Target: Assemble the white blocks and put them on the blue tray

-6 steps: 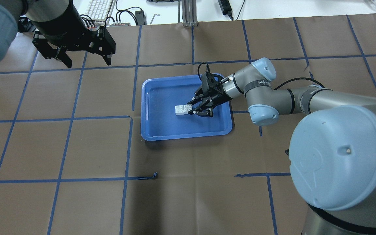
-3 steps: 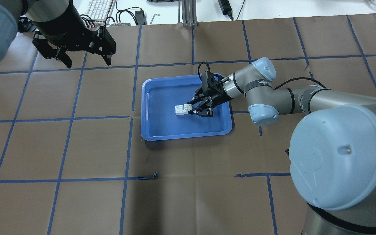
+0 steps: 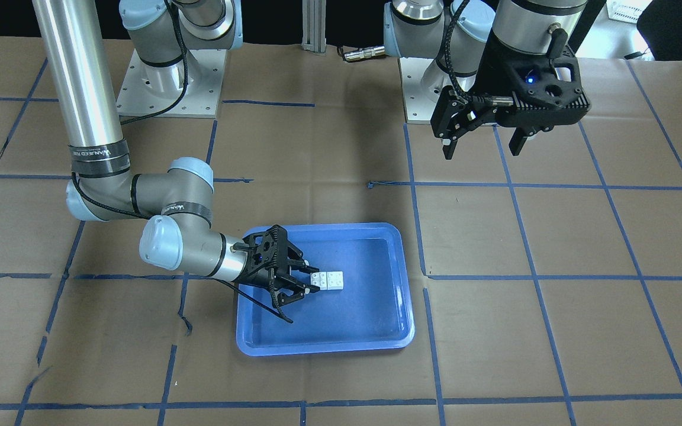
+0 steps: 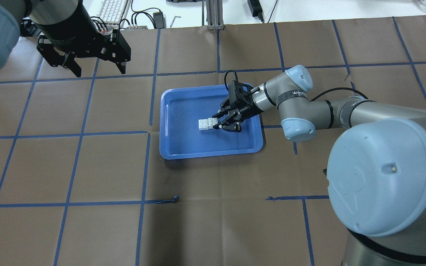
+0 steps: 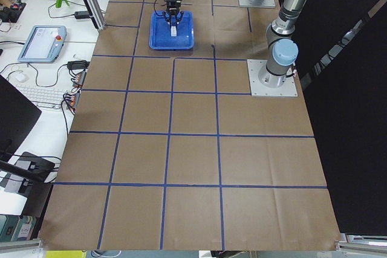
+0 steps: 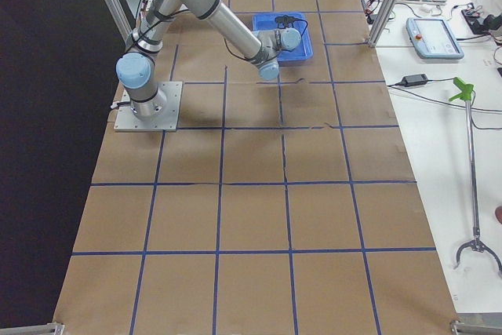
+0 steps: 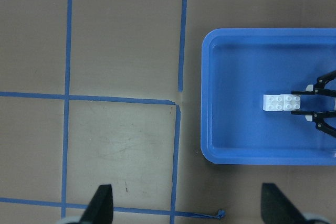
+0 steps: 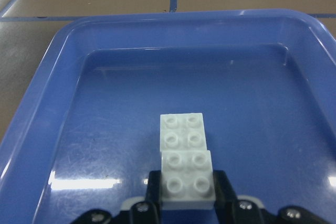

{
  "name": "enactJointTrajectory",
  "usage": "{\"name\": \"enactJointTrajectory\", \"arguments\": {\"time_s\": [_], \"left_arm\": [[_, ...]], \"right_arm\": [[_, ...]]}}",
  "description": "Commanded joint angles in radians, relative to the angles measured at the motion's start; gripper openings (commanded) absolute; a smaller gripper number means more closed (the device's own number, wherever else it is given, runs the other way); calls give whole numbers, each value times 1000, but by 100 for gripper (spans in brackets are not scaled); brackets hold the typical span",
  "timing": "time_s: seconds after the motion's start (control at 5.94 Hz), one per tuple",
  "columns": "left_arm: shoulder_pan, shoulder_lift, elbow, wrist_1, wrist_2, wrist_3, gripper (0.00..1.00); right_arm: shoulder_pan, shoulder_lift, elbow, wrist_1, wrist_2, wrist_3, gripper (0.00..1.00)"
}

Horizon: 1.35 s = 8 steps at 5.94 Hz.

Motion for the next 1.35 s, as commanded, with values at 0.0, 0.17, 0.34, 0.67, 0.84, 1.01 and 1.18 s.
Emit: {"name": "enactJointTrajectory", "arguments": {"time_s": [0.0,0.17,0.34,0.67,0.84,1.01,1.18], "left_arm": [[0,0,0,0,-1,0,99],[0,0,-1,0,-1,0,99],[-2,0,-1,0,-1,0,99],[-2,0,-1,0,-1,0,99],[0,0,-1,0,1,0,99],[-2,0,-1,0,-1,0,99],[-2,0,-1,0,-1,0,99]], "right_arm": [[0,1,0,0,0,1,53],[0,1,0,2,0,3,57],[0,1,0,2,2,3,58],[0,-5,-5,2,2,54,99],[-2,-27,-27,5,-20,131,100],[-2,-75,-66,17,-122,203,100],[-2,-120,-80,27,-217,298,100]]}}
